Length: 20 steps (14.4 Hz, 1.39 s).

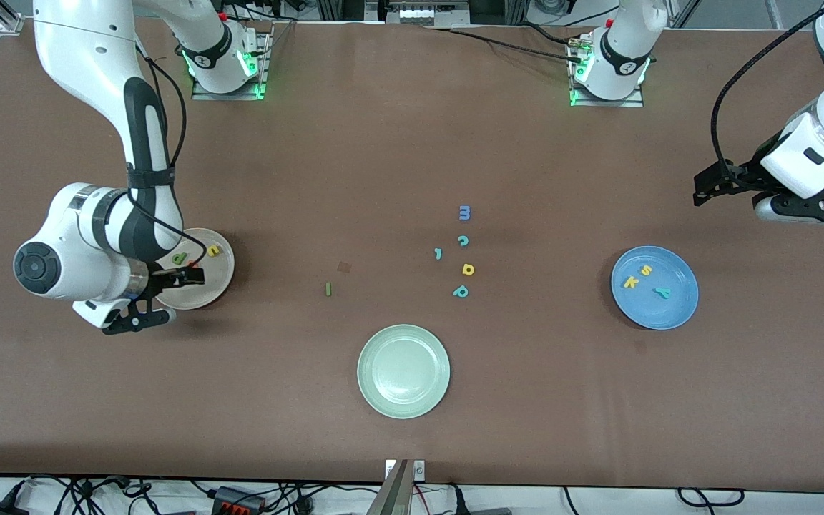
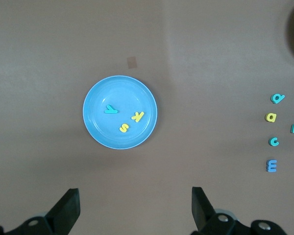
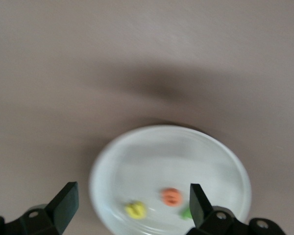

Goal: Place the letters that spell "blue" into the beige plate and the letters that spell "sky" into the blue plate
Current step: 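Move the right gripper to the green l and grasp it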

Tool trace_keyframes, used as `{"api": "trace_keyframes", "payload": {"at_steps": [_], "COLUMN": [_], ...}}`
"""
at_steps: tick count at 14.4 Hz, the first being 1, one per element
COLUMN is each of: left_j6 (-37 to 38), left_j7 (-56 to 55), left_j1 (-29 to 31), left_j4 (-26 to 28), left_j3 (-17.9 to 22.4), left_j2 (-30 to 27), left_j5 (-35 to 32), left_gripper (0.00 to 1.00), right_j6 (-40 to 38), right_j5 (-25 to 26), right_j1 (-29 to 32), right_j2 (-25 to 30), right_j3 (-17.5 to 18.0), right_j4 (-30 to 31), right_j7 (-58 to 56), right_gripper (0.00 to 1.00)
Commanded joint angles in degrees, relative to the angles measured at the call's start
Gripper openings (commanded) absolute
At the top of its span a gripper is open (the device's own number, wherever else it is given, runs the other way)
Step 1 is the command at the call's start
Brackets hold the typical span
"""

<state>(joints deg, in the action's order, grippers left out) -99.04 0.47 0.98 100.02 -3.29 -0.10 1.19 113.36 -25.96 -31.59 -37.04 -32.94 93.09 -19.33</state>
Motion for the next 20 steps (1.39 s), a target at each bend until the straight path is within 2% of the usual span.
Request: {"api": "trace_keyframes", "payload": {"at_steps": [1,5,7,8,10,15,20], "left_j6": [0.6,0.6,0.5,0.5,0.5,0.5,0.5], "left_j7": [1.1,1.1,1.0,0.8,0.7,0.6,0.5], "left_j1": [-0.2,-0.3,-0.7,-0.9,-0.9,-0.9,-1.0], "left_j4": [-1.6,-1.7,-1.7,-1.7,-1.8,-1.8,-1.8], "left_j3": [0.0,0.0,0.0,-0.1,-0.4,-0.5,-0.5], "left_j2": [0.6,0.6,0.6,0.6,0.7,0.7,0.7], "left_j5": [-0.9,-0.9,-0.9,-0.9,-0.9,-0.9,-0.9], "left_gripper": [1.00,1.00,1.00,1.00,1.00,1.00,1.00], "right_j6": [-0.2,3.2,4.8,6.0,8.9,9.6,9.6], "right_j5": [-1.6,-1.1,-1.2,-1.2,-1.4,-1.5,-1.2], "right_j1": [-3.6,-9.6,-12.2,-13.2,-15.2,-18.4,-19.8], "right_j2": [0.0,-2.3,-3.2,-3.8,-5.8,-13.1,-14.9], "right_j3": [0.1,0.1,0.0,0.1,0.1,0.2,1.6], "right_j4": [-1.1,-2.7,-2.7,-2.8,-3.7,-11.9,-12.8], "right_j7": [7.8,20.5,23.2,24.1,27.1,34.7,34.6], "right_gripper": [1.00,1.00,1.00,0.96,0.72,0.71,0.66]}}
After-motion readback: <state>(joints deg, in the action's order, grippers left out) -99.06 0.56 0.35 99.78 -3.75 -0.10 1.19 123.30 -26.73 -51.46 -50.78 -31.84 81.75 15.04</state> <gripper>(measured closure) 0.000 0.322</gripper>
